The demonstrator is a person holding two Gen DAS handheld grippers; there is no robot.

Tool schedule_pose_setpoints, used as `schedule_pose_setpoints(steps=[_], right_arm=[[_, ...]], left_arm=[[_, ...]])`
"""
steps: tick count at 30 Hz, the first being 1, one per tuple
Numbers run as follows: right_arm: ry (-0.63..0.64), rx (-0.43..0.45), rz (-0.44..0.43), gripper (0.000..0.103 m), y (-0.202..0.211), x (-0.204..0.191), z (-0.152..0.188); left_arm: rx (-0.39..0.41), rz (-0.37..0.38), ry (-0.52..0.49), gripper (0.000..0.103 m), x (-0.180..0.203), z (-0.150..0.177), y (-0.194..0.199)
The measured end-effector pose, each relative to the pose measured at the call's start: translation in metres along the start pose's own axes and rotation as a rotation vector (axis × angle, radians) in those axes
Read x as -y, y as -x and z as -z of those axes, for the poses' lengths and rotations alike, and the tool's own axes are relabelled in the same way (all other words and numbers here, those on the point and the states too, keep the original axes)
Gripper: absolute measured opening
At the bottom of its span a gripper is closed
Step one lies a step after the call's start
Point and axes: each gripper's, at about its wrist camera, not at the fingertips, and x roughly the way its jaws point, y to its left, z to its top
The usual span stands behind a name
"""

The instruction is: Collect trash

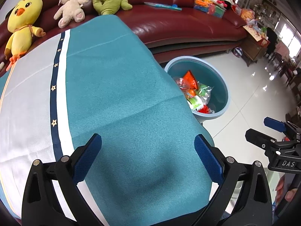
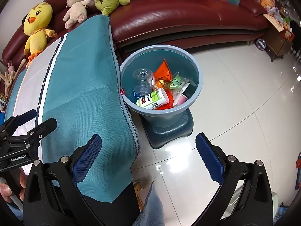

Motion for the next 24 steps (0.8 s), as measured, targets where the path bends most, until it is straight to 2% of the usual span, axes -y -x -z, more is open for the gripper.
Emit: schedule_pose_setpoints(steps=[24], right_arm=[[-0.003, -0.018, 0.006, 0.096, -0.013, 0.001, -0.003]], left_arm=[[-0.02, -0.041, 0.034, 0.099, -0.013, 0.004, -0.01]])
